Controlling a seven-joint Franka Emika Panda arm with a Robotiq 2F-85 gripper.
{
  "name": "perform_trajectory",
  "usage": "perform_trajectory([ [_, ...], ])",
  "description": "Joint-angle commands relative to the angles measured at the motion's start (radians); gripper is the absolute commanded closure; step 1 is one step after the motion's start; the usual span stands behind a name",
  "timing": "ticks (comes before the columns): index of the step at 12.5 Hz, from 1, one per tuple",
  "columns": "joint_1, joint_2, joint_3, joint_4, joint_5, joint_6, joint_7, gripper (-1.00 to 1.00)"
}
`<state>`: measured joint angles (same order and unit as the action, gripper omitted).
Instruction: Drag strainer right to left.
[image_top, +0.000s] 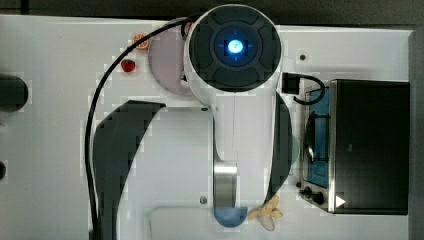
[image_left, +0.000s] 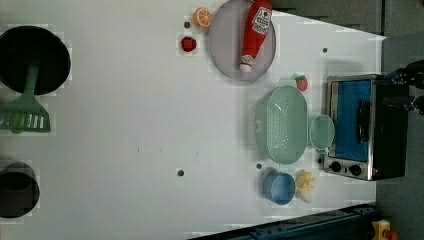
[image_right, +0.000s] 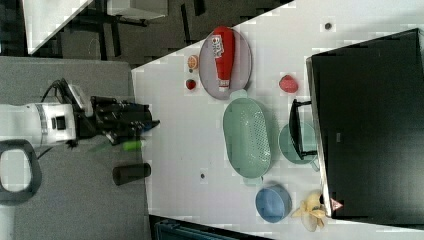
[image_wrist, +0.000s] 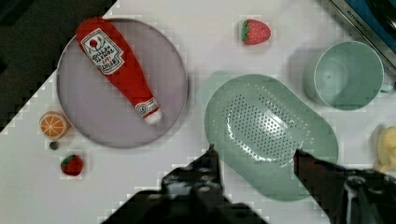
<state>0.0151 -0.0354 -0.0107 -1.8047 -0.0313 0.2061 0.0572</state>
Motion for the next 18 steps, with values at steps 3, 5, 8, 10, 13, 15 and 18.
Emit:
perform_trajectory([
  [3, -0.027, -0.512, -0.058, -0.342, -0.003, -0.18, 0.028, -0.99],
  [5, -0.027, -0.492, -0.054, -0.375, -0.003, -0.166, 0.031, -1.0],
  [8, -0.026, -0.418, -0.046, -0.458, -0.003, -0.086, 0.105, -1.0],
  [10, -0.025, -0.343, -0.046, -0.52, -0.003, 0.029, 0.205, -1.0],
  [13, -0.023, -0.203, -0.044, -0.592, -0.003, 0.233, 0.356, -1.0],
  [15, -0.022, -0.104, -0.038, -0.622, -0.003, 0.387, 0.397, -1.0],
  [18, -0.021, 0.043, -0.025, -0.651, -0.002, 0.61, 0.409, -1.0],
])
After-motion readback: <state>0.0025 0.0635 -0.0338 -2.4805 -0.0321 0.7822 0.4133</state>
